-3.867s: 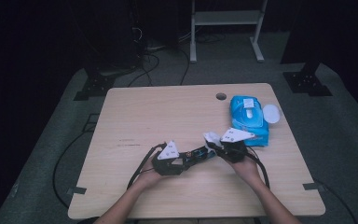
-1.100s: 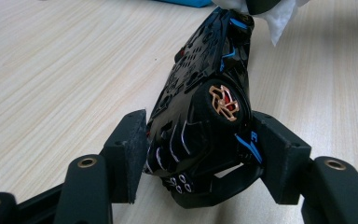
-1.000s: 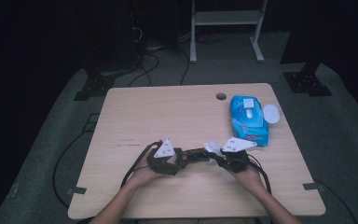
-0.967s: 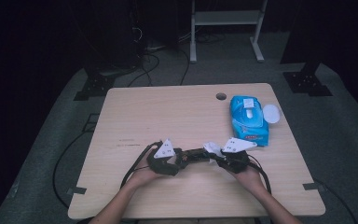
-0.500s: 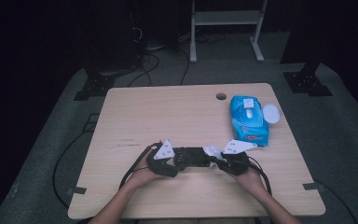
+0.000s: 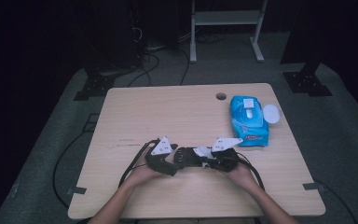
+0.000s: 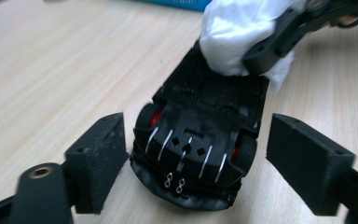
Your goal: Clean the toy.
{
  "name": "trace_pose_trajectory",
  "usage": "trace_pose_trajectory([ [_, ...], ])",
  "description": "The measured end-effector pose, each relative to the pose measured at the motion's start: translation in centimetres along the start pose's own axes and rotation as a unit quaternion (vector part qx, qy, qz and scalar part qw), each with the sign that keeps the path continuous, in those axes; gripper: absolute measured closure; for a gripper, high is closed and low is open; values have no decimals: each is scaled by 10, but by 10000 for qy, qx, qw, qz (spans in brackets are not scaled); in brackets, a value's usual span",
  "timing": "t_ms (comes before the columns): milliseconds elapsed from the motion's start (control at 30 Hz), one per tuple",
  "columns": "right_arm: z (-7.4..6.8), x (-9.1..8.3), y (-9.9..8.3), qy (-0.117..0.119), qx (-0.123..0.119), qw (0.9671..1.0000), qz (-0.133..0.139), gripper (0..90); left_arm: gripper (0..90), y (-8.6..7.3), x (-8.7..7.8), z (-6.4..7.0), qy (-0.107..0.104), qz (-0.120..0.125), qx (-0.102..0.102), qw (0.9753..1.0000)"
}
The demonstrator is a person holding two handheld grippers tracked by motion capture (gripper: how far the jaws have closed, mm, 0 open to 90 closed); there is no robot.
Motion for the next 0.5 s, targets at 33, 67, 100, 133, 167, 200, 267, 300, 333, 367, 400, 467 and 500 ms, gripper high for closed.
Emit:
trace_pose_trajectory([
  [33,-1,1,1,23,-81,9999,-55,774,175,0,2,0,-35,-34,-22,10000],
  [67,-2,1,3,20,-121,9999,-110,752,174,0,4,1,-68,-53,-17,10000],
  [100,-2,1,4,30,-160,9998,-146,712,174,1,5,1,-49,-96,13,9999],
  [133,-3,1,6,46,-188,9996,-201,660,163,1,6,2,-61,-105,8,9999],
  [167,-3,0,7,54,-199,9995,-247,611,163,2,8,2,-80,-118,2,9999],
  [200,-3,0,8,36,-244,9992,-302,581,163,3,8,3,-108,-131,-4,9999],
  [267,-5,-4,9,-11,-332,9988,-366,508,164,5,9,3,-98,-142,-1,9999],
  [300,-6,-6,9,1,-337,9987,-382,490,164,6,9,4,-84,-135,-23,9999],
  [333,-6,-8,9,33,-332,9987,-397,475,167,7,9,4,-64,-155,-19,9999],
  [367,-6,-10,8,10,-349,9986,-409,457,170,6,9,3,-50,-160,-6,9999],
  [400,-6,-12,8,-40,-356,9986,-385,450,171,6,9,3,-38,-180,-4,9998],
  [467,-4,-18,7,-74,-318,9988,-365,448,184,5,9,3,-21,-209,12,9998],
  [500,-3,-20,6,-113,-304,9989,-334,446,185,5,9,3,-38,-196,-15,9998],
])
Point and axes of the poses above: each handheld gripper's, and its own axes: x roughly forward along the jaws, y roughly out of its top, z roughly to its right, the point moved 4 cm from there along x, roughly forward along the jaws, and after that the axes turned 15 degrees about -z, right-handed, at the moved point
